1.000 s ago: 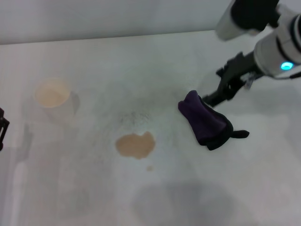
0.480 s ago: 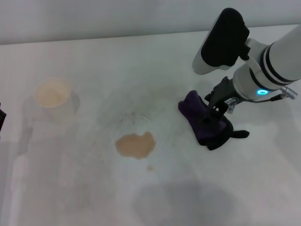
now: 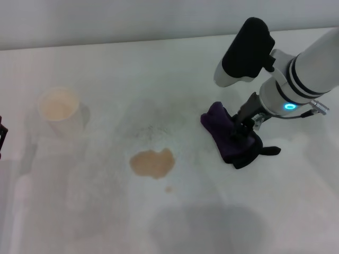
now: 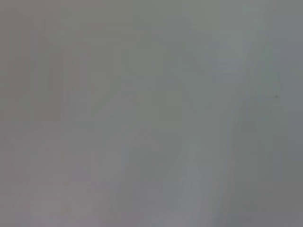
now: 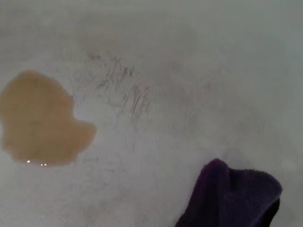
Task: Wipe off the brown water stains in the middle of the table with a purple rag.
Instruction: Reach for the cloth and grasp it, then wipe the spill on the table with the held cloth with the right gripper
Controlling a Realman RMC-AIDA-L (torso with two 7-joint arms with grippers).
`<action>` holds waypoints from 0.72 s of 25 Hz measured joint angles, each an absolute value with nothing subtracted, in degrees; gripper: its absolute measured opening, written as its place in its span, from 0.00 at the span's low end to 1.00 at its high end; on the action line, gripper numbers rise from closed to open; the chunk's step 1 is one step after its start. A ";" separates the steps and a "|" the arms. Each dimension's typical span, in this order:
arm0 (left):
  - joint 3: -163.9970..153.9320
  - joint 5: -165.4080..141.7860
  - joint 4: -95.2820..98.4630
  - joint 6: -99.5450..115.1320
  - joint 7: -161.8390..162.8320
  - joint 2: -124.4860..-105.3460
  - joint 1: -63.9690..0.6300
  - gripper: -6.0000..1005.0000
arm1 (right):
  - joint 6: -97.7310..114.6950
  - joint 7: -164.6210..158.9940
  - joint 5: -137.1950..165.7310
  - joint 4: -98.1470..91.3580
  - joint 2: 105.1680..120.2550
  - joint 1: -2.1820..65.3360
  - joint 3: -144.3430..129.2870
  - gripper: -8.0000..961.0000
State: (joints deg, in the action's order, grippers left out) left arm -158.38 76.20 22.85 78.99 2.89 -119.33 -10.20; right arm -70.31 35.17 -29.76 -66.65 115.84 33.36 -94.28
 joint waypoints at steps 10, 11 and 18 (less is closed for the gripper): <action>-158.06 76.20 22.85 79.02 2.90 -119.36 -10.19 0.89 | -70.23 36.19 -29.35 -66.64 115.55 33.65 -94.77 0.33; -158.05 76.20 22.82 79.03 2.90 -119.35 -10.19 0.89 | -70.62 36.72 -29.54 -67.35 115.55 33.59 -94.72 0.29; -157.95 76.20 22.66 79.19 2.91 -119.26 -10.15 0.89 | -80.09 45.05 -35.75 -79.50 115.60 30.78 -95.02 0.10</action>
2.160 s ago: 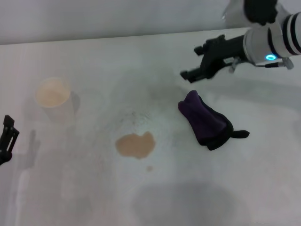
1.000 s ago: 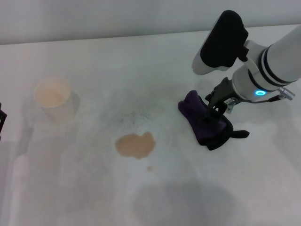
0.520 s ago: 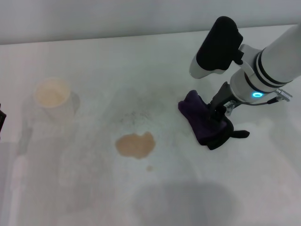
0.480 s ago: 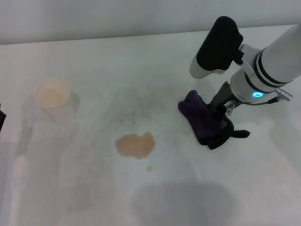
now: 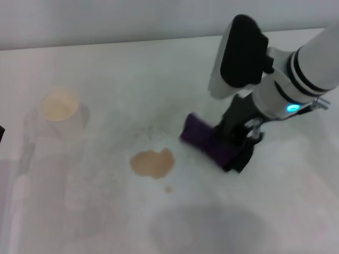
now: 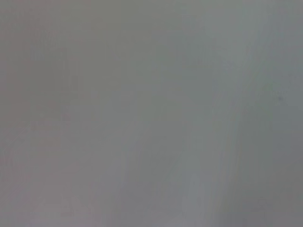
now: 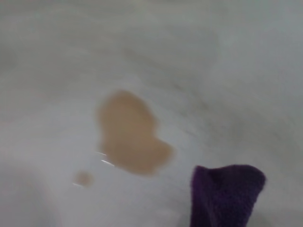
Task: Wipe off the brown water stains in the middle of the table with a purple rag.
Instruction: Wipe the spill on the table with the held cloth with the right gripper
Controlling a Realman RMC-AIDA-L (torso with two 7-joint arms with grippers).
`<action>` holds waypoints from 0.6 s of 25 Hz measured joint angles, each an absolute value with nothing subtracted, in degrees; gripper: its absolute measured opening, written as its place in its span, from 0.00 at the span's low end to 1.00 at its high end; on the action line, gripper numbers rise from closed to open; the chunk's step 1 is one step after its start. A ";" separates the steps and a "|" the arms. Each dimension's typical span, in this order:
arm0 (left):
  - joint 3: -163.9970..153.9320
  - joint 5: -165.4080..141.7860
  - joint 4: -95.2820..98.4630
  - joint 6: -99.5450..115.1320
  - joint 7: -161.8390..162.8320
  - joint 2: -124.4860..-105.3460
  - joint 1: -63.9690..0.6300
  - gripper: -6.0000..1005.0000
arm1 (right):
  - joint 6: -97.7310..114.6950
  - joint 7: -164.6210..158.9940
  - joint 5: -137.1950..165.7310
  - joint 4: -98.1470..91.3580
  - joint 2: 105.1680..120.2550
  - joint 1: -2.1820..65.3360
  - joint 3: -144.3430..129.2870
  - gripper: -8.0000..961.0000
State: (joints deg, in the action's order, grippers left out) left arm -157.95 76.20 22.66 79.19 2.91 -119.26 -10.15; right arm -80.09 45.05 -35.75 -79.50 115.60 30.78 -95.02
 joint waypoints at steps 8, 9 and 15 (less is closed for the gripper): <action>-157.93 76.19 22.47 79.20 2.90 -119.26 -10.35 0.89 | -79.82 51.73 -45.57 -80.62 115.95 30.61 -108.61 0.09; -157.94 76.19 22.39 79.20 2.90 -119.26 -10.36 0.89 | -78.10 51.77 -45.58 -80.23 116.00 30.61 -110.68 0.09; -158.01 76.14 22.14 79.20 2.94 -119.26 -10.37 0.89 | -68.09 51.58 -45.00 -77.54 116.12 31.22 -117.23 0.09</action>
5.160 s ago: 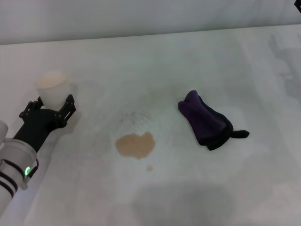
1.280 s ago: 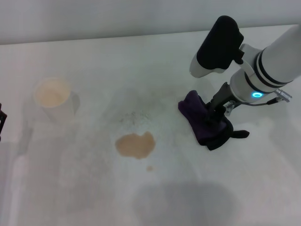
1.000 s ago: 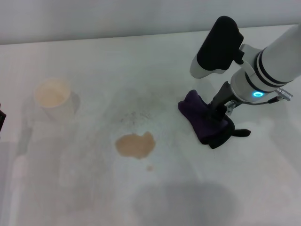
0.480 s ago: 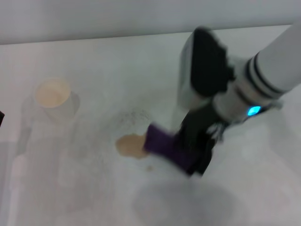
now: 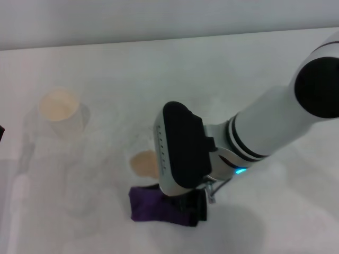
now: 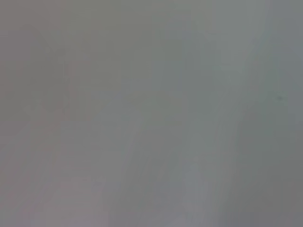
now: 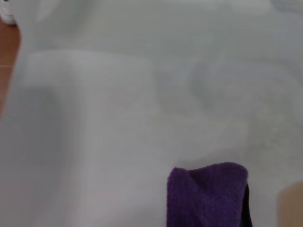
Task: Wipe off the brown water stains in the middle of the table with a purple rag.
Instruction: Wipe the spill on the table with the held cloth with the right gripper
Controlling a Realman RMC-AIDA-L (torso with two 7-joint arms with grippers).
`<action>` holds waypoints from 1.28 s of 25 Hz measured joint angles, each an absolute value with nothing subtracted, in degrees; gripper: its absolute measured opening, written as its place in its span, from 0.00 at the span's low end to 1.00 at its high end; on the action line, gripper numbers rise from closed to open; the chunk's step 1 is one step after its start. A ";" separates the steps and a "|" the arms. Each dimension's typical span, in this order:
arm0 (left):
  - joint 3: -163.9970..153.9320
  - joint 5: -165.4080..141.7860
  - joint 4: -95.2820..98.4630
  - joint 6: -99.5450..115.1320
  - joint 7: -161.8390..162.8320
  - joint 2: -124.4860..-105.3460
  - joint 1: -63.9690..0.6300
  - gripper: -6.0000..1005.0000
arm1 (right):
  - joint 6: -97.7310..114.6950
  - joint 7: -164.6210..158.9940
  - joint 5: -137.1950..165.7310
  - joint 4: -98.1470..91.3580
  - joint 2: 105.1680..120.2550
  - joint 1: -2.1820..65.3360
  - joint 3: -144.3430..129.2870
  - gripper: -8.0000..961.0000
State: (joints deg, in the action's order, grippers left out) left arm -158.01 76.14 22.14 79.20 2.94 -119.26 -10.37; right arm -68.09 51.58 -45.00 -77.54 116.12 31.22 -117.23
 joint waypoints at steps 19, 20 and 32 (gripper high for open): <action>-157.85 76.20 20.51 81.30 2.99 -119.27 -9.76 0.89 | -49.42 47.20 -41.22 -59.14 115.96 37.88 -106.04 0.09; -157.85 76.20 20.49 81.32 2.99 -119.27 -9.75 0.89 | -49.70 47.20 -41.93 -59.27 116.01 38.00 -107.01 0.09; -157.85 76.20 20.48 81.39 2.99 -119.27 -9.80 0.89 | -52.98 47.57 -58.40 -62.24 116.18 42.33 -125.54 0.09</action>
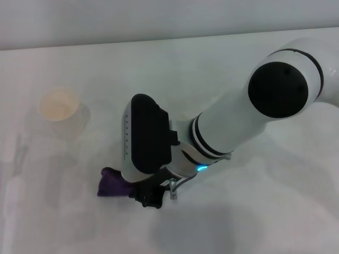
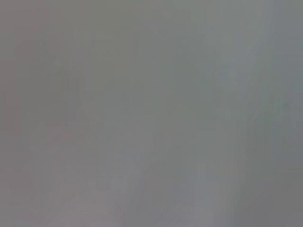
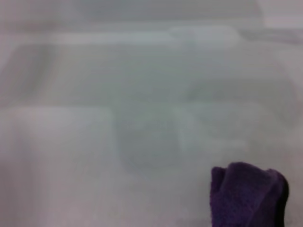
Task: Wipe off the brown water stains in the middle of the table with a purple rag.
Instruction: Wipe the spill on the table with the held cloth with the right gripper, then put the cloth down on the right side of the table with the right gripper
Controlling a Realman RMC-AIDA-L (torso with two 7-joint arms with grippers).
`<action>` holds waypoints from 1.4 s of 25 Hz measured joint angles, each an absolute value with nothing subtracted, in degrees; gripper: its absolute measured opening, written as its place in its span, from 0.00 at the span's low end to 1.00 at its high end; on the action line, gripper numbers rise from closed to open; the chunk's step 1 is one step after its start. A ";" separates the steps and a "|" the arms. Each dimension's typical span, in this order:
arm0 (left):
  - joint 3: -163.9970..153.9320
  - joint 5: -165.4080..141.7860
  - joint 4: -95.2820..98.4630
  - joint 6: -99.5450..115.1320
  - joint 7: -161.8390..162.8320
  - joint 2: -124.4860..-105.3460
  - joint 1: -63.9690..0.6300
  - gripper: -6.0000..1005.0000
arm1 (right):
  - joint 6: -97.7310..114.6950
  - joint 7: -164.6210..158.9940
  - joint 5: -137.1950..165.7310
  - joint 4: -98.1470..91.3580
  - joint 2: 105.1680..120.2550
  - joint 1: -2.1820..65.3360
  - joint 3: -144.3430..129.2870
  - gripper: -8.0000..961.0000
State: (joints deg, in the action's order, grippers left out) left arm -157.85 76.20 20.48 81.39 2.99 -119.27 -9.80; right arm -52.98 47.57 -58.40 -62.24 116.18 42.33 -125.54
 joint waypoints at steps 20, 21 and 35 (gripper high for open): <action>-157.87 76.20 20.48 82.09 2.99 -119.27 -9.76 0.89 | -46.49 47.14 -46.65 -53.82 115.78 39.70 -106.66 0.11; -157.87 76.20 20.48 82.09 2.99 -119.27 -9.76 0.89 | -46.34 47.12 -46.17 -53.82 115.74 39.53 -106.02 0.12; -157.85 76.20 20.48 82.43 2.99 -119.27 -9.77 0.89 | -50.08 40.78 -34.27 -57.71 115.35 34.37 -98.82 0.18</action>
